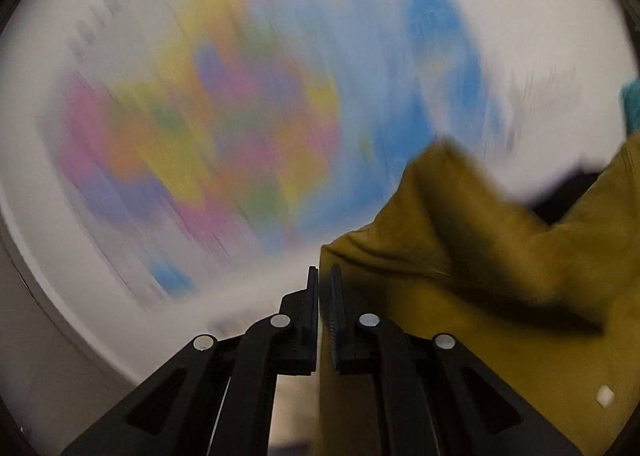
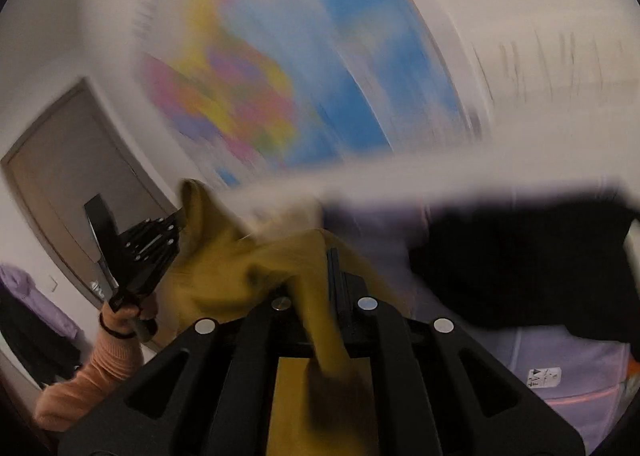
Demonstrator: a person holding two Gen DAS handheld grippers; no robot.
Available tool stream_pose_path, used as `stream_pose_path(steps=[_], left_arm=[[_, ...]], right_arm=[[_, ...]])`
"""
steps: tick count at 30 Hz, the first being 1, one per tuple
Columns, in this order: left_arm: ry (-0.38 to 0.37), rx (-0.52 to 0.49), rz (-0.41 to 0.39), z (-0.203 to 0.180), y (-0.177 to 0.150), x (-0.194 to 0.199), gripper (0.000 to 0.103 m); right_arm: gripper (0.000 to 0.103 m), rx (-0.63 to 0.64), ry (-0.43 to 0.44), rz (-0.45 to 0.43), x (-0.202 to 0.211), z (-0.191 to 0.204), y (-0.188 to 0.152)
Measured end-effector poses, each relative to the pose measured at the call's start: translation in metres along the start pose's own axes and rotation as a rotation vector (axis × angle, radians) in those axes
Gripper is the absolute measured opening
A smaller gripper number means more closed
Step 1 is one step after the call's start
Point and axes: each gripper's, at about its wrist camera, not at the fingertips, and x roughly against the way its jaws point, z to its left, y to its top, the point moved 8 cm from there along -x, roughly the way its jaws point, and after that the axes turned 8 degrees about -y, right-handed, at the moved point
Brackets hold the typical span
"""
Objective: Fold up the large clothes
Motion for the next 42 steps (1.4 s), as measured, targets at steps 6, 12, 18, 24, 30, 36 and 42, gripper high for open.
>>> stream_pose_path(steps=[6,12,18,24,30,36,42], left_arm=[[-0.124,0.026,0.258,-0.029,-0.07,-0.133,0.004],[-0.331,-0.012,0.211,-0.029,-0.085,-0.106,0.077],[-0.366,-0.196,0.251,-0.053,-0.118,-0.099,0.081],[-0.298,-0.14,0.274,-0.033,-0.122,-0.103,0.025],[-0.292,0.047,0.123,0.018,-0.056,-0.08,0.004],[-0.285,0.096,0.217,0.014,-0.062,-0.128,0.011],[-0.258,0.115,0.203,0.015,-0.076,-0.127,0.059]], right_arm=[[0.017,-0.017,-0.316,0.253,-0.117,-0.095,-0.049],[0.064,0.293,-0.487,0.157,-0.075,-0.064,-0.036],[0.078,0.747,-0.528,0.201,-0.113,-0.003,-0.066],[0.003,0.662,-0.429,0.269,-0.149,-0.008,-0.057],[0.003,0.182,-0.271,0.043,-0.101,-0.05,0.039],[0.005,0.073,-0.37,0.158,-0.156,-0.098,0.029],[0.054,0.003,-0.429,0.13,-0.138,-0.11,0.028]])
